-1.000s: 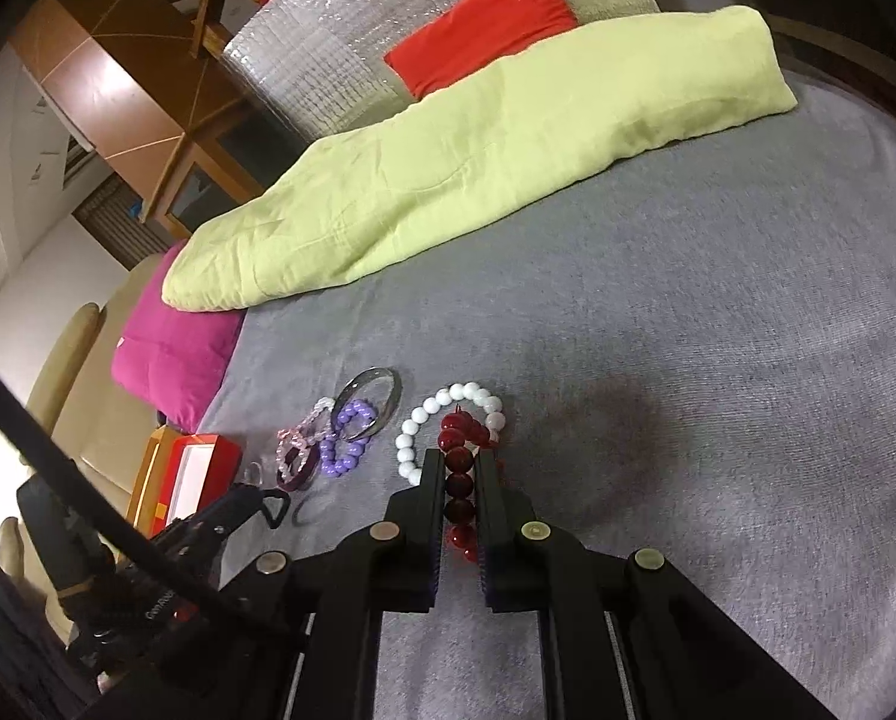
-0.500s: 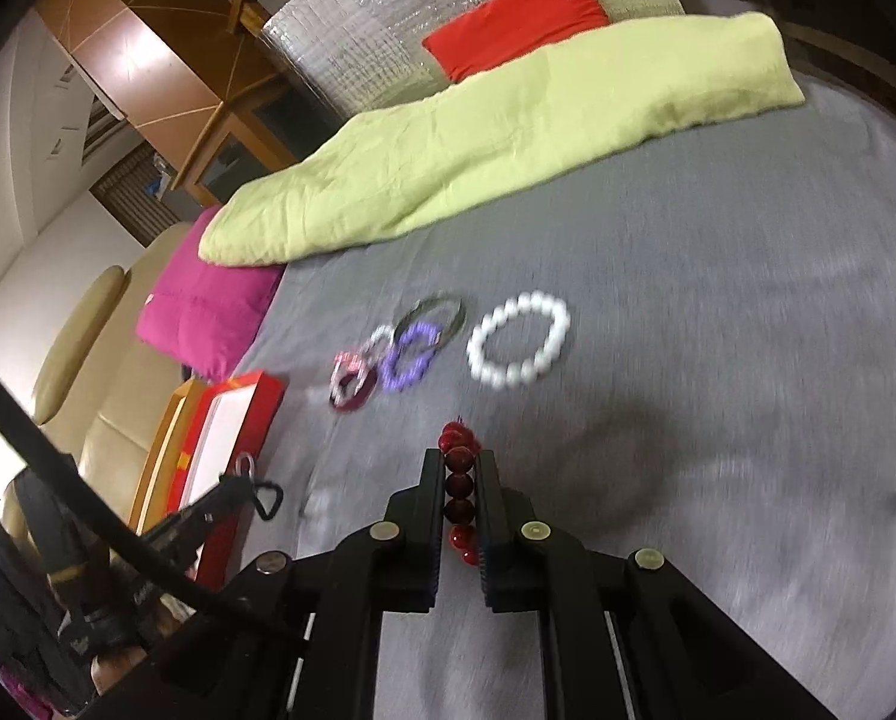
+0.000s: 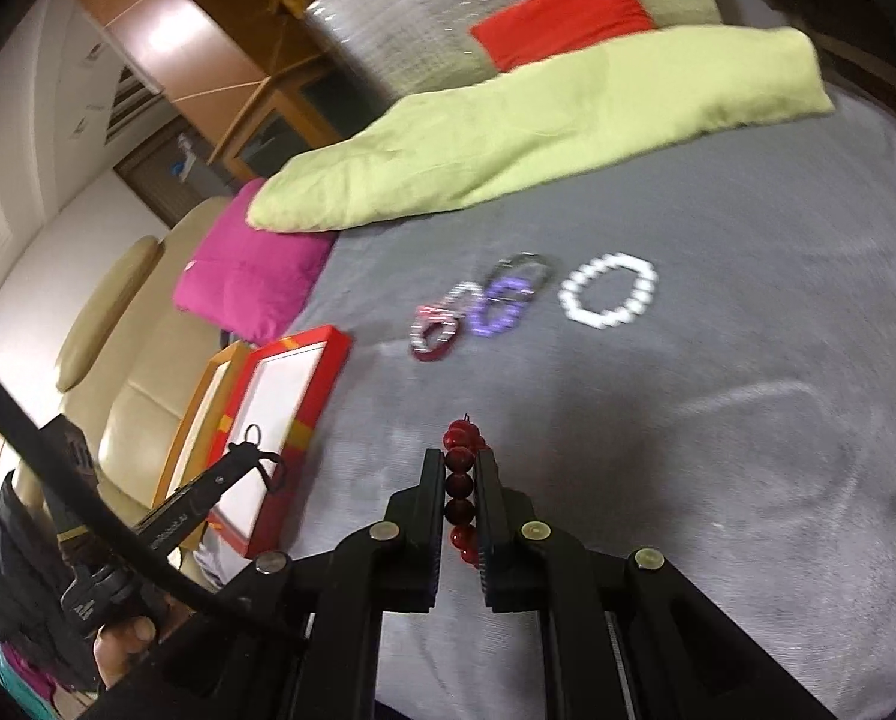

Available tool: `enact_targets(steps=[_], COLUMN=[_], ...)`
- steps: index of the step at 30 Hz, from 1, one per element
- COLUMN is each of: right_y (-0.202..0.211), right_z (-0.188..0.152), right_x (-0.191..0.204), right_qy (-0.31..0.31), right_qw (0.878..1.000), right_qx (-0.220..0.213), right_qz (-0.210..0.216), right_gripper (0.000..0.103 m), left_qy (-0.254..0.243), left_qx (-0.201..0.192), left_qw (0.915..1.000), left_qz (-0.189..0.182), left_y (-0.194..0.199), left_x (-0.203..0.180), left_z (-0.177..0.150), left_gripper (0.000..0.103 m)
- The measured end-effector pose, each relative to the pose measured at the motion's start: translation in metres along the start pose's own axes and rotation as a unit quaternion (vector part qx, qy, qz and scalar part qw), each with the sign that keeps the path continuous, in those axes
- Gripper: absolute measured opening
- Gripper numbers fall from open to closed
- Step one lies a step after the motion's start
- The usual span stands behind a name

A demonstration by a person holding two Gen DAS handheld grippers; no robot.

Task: Organize jewelry
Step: 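Carry the red bracelet and black hair tie with both grippers to the red box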

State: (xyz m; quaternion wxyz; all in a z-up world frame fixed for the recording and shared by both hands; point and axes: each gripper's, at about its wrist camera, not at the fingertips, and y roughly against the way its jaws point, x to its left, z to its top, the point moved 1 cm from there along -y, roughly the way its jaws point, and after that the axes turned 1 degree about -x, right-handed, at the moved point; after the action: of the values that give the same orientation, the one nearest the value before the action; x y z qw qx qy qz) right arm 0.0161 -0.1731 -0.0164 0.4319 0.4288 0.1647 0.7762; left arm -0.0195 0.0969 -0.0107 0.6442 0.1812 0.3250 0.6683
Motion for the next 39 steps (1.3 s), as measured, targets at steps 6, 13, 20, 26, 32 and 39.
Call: enact_targets(steps=[6, 13, 20, 26, 32, 39], right_y=[-0.013, -0.037, -0.067, -0.095, -0.126, -0.165], right_z=[0.006, 0.012, 0.016, 0.021, 0.015, 0.011], right_x=[0.04, 0.077, 0.118, 0.159, 0.194, 0.21], right_qy=[0.038, 0.067, 0.097, 0.118, 0.132, 0.131], right_qw=[0.999, 0.997, 0.993, 0.989, 0.984, 0.981], right_qx=[0.009, 0.024, 0.041, 0.053, 0.074, 0.099], right_qz=[0.014, 0.028, 0.048, 0.077, 0.098, 0.1], right_gripper=[0.01, 0.01, 0.01, 0.01, 0.01, 0.01], left_qy=[0.015, 0.039, 0.068, 0.091, 0.103, 0.111], left_qx=[-0.008, -0.005, -0.005, -0.001, 0.008, 0.015], left_qw=[0.9996, 0.9982, 0.9949, 0.9909, 0.9872, 0.9835], left_qz=[0.024, 0.046, 0.075, 0.099, 0.122, 0.142], left_y=[0.008, 0.004, 0.0, -0.004, -0.009, -0.016], left_x=[0.024, 0.056, 0.099, 0.132, 0.157, 0.173], left_z=[0.008, 0.01, 0.016, 0.017, 0.012, 0.013], left_gripper=[0.01, 0.01, 0.01, 0.01, 0.01, 0.01])
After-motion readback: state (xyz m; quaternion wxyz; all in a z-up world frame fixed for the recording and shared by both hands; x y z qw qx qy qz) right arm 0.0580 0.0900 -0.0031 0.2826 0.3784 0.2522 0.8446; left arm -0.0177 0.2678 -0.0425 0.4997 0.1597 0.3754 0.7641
